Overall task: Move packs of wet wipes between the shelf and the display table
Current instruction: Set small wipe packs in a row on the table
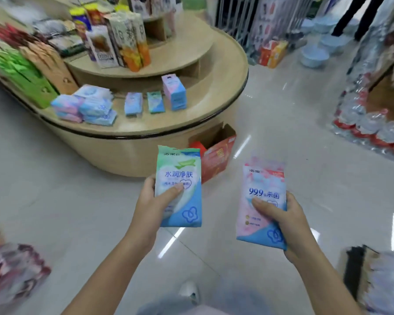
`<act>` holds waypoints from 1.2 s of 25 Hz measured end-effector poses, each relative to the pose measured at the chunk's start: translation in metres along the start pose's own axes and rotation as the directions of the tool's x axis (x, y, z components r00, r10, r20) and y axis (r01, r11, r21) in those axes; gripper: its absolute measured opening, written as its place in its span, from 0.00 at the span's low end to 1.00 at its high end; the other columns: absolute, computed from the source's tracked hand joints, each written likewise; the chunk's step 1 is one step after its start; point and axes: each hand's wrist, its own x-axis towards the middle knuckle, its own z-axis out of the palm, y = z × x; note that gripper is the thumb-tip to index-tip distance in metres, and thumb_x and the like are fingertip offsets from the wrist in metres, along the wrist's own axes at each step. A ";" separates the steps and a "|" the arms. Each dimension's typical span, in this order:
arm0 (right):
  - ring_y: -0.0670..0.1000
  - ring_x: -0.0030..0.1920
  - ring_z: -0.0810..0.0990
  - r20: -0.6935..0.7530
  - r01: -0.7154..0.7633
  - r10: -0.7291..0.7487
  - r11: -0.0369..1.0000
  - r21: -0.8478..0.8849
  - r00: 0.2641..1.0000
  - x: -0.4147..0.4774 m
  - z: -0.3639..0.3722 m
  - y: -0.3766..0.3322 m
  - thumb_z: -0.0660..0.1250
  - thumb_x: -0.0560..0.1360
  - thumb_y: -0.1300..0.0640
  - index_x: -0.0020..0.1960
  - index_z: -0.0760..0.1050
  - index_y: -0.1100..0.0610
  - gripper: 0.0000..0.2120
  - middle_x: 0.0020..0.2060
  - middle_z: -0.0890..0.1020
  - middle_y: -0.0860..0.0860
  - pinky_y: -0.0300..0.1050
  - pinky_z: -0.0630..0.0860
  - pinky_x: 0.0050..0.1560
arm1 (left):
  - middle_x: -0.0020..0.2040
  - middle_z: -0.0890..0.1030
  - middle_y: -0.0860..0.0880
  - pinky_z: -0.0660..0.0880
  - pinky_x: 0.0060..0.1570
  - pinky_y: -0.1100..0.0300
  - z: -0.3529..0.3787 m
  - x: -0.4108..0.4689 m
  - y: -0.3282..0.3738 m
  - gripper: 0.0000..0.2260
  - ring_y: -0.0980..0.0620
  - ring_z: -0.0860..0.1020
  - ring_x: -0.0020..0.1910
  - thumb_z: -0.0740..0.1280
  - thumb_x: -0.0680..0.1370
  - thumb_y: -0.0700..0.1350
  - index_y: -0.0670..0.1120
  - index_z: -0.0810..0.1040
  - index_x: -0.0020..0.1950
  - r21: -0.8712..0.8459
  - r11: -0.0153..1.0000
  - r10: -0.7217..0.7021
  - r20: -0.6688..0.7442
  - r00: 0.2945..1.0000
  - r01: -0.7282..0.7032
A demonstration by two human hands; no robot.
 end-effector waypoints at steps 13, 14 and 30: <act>0.57 0.42 0.85 0.235 -0.137 0.187 0.967 -0.216 0.954 0.278 0.116 -0.073 0.77 0.65 0.62 0.57 0.73 0.59 0.24 0.48 0.85 0.58 0.49 0.82 0.38 | 0.48 0.83 0.50 0.77 0.35 0.63 0.029 0.250 0.068 0.15 0.55 0.82 0.39 0.71 0.74 0.41 0.45 0.73 0.58 -0.084 0.996 -0.044 -0.300 0.953 0.020; 0.57 0.43 0.85 0.256 -0.114 0.175 0.965 -0.238 0.951 0.304 0.130 -0.086 0.78 0.63 0.61 0.57 0.73 0.59 0.25 0.50 0.84 0.58 0.49 0.82 0.40 | 0.49 0.83 0.49 0.77 0.33 0.64 0.031 0.265 0.071 0.16 0.54 0.82 0.39 0.71 0.73 0.41 0.44 0.72 0.59 -0.101 0.994 -0.062 -0.313 0.948 0.032; 0.41 0.34 0.83 0.144 0.055 0.016 0.877 -0.477 0.989 0.580 0.333 -0.121 0.70 0.74 0.52 0.52 0.79 0.58 0.11 0.43 0.85 0.51 0.33 0.77 0.31 | 0.53 0.81 0.47 0.77 0.39 0.68 -0.075 0.543 0.109 0.15 0.53 0.80 0.46 0.70 0.75 0.40 0.41 0.70 0.59 0.036 0.980 -0.175 -0.300 0.938 0.195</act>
